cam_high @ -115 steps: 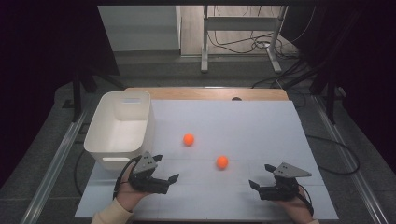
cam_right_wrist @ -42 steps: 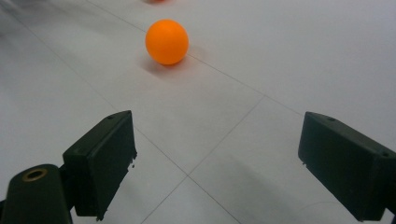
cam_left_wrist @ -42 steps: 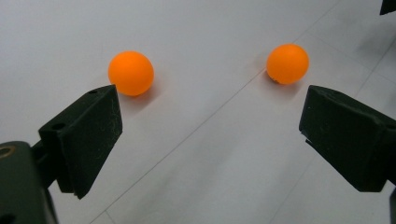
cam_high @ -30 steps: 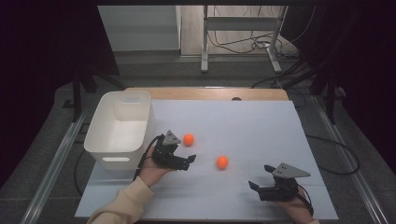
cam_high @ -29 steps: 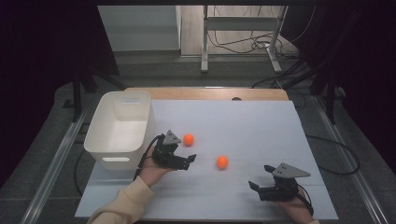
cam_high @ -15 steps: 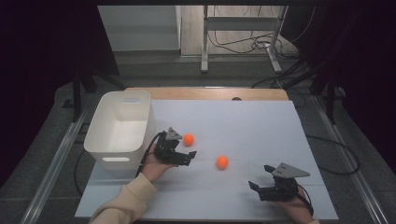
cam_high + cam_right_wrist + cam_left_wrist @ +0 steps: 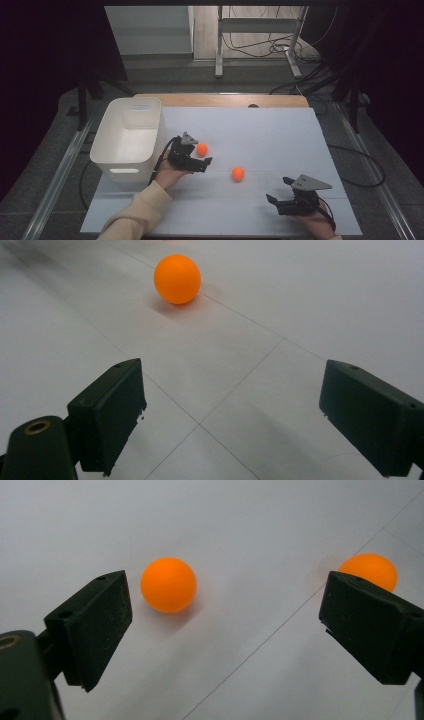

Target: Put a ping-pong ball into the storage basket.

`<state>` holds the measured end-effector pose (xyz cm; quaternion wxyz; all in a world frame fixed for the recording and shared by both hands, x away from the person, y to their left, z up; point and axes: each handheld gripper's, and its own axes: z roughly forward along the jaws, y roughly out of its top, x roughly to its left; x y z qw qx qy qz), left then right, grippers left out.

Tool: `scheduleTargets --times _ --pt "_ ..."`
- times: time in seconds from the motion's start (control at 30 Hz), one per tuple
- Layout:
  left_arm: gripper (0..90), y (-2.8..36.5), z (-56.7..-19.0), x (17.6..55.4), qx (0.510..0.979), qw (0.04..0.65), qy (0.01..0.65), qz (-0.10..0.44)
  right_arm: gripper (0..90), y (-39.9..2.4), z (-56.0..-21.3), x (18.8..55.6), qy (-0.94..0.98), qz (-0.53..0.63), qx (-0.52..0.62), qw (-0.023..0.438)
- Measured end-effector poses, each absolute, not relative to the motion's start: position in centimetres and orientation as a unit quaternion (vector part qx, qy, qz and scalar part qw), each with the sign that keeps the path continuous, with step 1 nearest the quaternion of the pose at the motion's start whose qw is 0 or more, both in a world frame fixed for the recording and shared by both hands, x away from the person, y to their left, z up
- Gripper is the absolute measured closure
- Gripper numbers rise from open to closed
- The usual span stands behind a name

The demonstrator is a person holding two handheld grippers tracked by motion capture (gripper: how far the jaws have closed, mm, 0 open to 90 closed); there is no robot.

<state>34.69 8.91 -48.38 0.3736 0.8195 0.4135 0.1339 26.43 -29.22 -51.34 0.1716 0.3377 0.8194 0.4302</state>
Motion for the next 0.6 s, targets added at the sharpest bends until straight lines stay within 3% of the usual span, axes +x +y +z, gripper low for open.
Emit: scheduleTargets --times 0.6 --pt "8.2 8.7 -49.4 37.0 0.817 0.359 0.433 0.129 11.5 -29.2 -51.4 26.5 0.822 0.425 0.337 0.171"
